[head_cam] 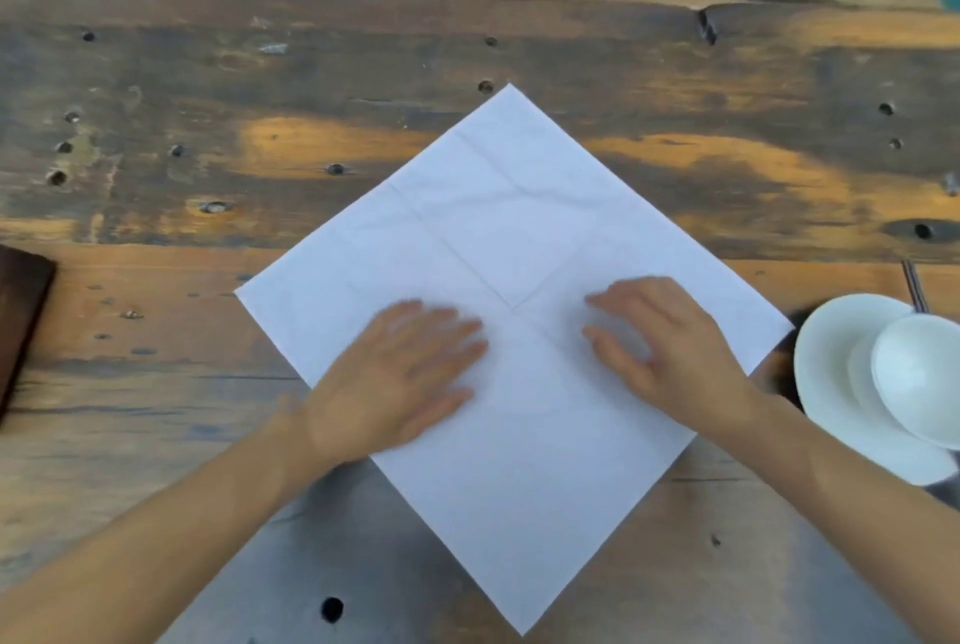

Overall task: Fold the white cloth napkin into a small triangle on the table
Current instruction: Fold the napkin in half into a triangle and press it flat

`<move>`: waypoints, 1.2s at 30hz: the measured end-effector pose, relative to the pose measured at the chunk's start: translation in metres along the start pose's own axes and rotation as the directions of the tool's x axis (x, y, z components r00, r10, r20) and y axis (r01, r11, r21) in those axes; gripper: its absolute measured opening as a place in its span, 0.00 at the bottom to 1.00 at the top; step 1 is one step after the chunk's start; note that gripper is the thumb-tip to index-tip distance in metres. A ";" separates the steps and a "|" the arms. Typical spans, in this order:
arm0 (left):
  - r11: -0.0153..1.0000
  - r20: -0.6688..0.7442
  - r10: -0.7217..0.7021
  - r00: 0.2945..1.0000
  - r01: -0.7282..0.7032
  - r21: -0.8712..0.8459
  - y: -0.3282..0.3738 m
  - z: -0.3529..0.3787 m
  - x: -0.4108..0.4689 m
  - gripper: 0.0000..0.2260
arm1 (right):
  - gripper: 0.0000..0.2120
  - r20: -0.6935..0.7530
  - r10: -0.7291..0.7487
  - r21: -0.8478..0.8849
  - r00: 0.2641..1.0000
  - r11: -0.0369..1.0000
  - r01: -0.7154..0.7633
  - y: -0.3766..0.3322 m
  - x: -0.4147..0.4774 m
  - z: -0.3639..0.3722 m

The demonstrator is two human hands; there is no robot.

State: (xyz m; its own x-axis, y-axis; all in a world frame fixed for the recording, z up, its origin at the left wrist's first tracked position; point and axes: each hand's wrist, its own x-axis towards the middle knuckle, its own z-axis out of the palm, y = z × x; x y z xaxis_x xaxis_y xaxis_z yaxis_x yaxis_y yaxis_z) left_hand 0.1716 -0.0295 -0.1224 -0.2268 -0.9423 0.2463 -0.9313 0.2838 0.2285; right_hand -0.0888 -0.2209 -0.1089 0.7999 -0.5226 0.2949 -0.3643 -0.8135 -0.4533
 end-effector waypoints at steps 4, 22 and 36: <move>0.936 0.105 0.325 0.940 -0.303 -0.178 0.053 0.009 -0.040 0.17 | 0.10 0.270 -0.336 0.266 0.902 0.927 0.266 -0.039 -0.058 -0.008; 0.868 0.078 0.240 0.968 -0.178 -0.464 0.085 0.031 -0.061 0.07 | 0.08 0.441 -0.528 0.356 0.726 0.845 0.398 -0.054 -0.110 0.015; 0.690 0.039 -0.522 0.852 0.449 -0.568 0.004 -0.041 0.071 0.03 | 0.08 -0.020 0.135 0.339 0.991 0.933 -0.120 -0.037 0.046 -0.018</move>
State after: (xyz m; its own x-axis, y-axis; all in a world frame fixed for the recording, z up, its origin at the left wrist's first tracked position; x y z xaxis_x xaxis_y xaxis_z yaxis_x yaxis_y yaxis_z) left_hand 0.1634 -0.0876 -0.0654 0.2821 -0.9579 0.0541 -0.5825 -0.1262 0.8030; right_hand -0.0474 -0.2197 -0.0635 0.7339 -0.6325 0.2475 -0.2747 -0.6098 -0.7434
